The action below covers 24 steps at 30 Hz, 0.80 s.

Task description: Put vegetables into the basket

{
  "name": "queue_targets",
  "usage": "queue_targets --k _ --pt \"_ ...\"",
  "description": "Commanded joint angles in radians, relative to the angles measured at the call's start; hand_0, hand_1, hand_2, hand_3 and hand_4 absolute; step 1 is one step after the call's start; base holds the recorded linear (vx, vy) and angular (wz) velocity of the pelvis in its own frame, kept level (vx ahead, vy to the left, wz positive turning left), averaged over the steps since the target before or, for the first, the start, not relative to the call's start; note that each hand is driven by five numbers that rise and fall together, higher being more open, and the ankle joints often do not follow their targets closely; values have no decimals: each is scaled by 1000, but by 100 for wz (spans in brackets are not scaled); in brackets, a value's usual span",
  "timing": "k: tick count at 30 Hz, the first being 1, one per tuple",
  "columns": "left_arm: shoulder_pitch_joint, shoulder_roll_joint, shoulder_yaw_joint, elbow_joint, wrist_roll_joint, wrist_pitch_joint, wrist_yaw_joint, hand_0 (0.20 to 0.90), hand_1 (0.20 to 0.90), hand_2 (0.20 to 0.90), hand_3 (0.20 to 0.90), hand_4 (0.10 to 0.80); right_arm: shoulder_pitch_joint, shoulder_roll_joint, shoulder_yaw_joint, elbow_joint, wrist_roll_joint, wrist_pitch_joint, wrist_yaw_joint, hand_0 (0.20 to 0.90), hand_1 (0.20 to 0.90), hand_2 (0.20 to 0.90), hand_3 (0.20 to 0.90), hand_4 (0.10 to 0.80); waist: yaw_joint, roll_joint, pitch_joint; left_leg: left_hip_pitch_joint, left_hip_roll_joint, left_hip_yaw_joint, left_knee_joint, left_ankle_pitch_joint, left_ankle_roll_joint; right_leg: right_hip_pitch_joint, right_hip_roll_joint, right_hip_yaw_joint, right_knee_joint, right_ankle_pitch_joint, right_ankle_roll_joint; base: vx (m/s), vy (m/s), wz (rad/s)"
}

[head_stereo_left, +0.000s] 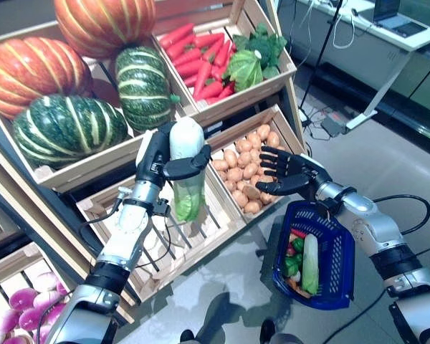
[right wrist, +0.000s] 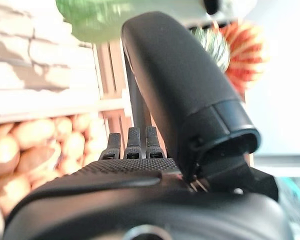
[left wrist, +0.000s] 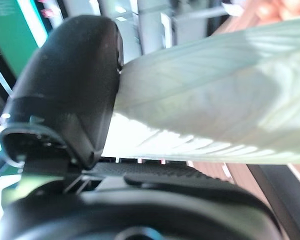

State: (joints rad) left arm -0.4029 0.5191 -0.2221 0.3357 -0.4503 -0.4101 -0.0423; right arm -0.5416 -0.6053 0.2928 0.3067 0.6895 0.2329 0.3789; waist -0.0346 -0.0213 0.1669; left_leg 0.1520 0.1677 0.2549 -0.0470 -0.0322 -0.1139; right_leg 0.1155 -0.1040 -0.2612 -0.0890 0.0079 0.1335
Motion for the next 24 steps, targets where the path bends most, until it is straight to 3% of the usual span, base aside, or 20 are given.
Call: queue_targets --k 1,6,14,24 --pt "-63 2 -20 -66 -110 -81 -73 300 300 300 300 400 -38 43 19 -24 141 14 102 900 900 900 900 800 19 -22 -166 -18 -79 3 -40 -36 86 6 22 2 2 -38 -57 -47 -2 8" --pt "-99 -25 -76 -49 -136 -103 -99 300 300 300 300 400 -94 48 71 -3 191 64 148 900 900 900 900 800 19 -28 -178 -12 -81 -2 -40 -46 87 12 28 4 2 -41 -60 -42 -1 12" --pt "-78 -58 -109 -19 -185 -106 -142 300 300 300 300 400 -124 69 123 -5 242 124 207 900 900 900 900 800 22 -27 -178 4 -81 0 -40 -53 88 21 36 17 2 -47 -68 -34 -16 -5" --pt "-55 -126 -182 -26 -250 -52 -270 300 300 300 300 400 -140 135 158 6 325 203 220 900 900 900 900 800 34 -27 -183 17 -80 5 -40 -55 90 37 38 10 2 -53 -78 -5 -6 -1"
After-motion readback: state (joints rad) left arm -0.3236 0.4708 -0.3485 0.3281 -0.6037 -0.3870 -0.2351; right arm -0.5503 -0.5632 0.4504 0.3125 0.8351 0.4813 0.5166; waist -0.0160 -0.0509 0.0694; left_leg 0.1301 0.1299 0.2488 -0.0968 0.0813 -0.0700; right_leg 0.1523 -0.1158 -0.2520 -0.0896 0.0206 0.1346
